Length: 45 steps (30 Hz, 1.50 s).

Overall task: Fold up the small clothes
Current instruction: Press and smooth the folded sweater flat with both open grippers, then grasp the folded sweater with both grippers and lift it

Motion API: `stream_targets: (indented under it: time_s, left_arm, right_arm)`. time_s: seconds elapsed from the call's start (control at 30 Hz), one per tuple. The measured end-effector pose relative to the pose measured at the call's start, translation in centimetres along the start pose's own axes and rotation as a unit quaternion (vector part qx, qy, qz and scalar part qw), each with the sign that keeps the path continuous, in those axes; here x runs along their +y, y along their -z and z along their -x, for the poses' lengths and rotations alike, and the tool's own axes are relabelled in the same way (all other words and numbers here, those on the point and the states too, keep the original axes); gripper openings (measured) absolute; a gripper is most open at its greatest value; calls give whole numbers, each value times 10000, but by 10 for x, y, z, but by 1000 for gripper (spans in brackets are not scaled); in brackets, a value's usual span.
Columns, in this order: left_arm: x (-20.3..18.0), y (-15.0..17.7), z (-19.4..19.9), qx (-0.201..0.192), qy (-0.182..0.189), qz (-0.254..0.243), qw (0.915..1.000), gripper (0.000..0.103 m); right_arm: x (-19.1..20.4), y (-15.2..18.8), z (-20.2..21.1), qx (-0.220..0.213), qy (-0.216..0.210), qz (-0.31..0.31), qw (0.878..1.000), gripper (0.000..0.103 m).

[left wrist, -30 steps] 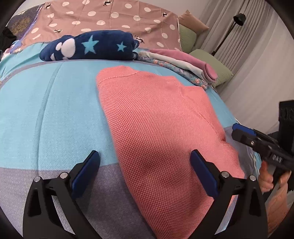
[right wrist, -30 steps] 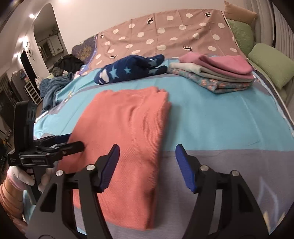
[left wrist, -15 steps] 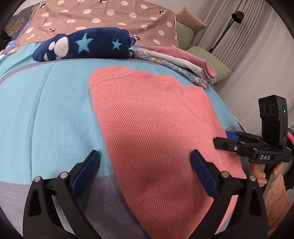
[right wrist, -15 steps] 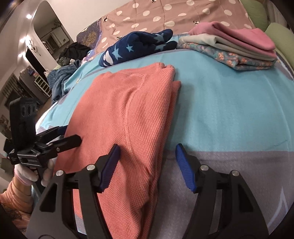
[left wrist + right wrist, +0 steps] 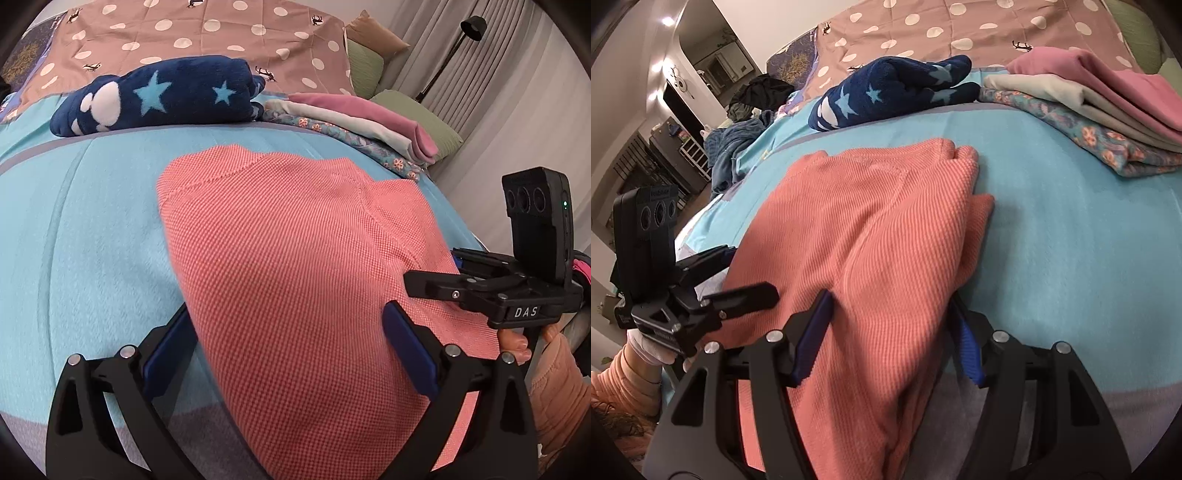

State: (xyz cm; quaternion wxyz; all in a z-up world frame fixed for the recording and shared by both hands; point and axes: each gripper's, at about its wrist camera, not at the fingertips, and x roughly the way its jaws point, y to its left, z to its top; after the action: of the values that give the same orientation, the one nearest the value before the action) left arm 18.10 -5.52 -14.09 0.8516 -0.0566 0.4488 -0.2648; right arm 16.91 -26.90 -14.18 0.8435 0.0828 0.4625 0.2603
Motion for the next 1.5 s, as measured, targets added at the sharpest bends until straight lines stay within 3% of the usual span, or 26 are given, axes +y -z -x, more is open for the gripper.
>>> stream_targets:
  time_s: [0.37, 0.53, 0.57, 0.6, 0.63, 0.7, 0.77, 1.03, 1.23, 1.5]
  left_arm:
    - [4, 2, 6, 88, 85, -152, 9998, 92]
    - [4, -7, -4, 76, 140, -165, 9997, 89]
    - [4, -9, -4, 51, 141, -163, 9998, 85]
    - [5, -10, -4, 18, 157, -126, 9998, 73]
    - [7, -12, -2, -24, 241, -51, 9997, 56]
    - [10, -14, 4, -124, 305, 79, 9994, 40]
    - [9, -15, 13, -229, 358, 109, 9990, 33]
    - [-44, -30, 75, -973, 313, -452, 9937, 29]
    - [-98, -46, 105, -1379, 399, -944, 9851, 29]
    - [-169, -81, 122, -1739, 431, -1640, 9701, 29]
  right_arm:
    - [-3, 2, 11, 146, 113, -6, 9998, 60]
    - [-6, -7, -4, 96, -25, -102, 9999, 62]
    - [-4, -11, -8, 50, -29, -41, 10000, 55]
    - [-3, -13, -10, 40, -87, -36, 9999, 41]
    - [-2, -16, -12, 62, -183, -136, 9997, 36]
    - [2, -18, -8, 5, -76, -142, 9999, 27]
    - [15, -15, 2, -139, 153, 95, 9997, 24]
    - [53, -7, 75, -1050, 546, 465, 9919, 23]
    - [75, 1, 150, -1984, 1048, 677, 9722, 23]
    - [79, 4, 221, -2668, 1699, 825, 9451, 23]
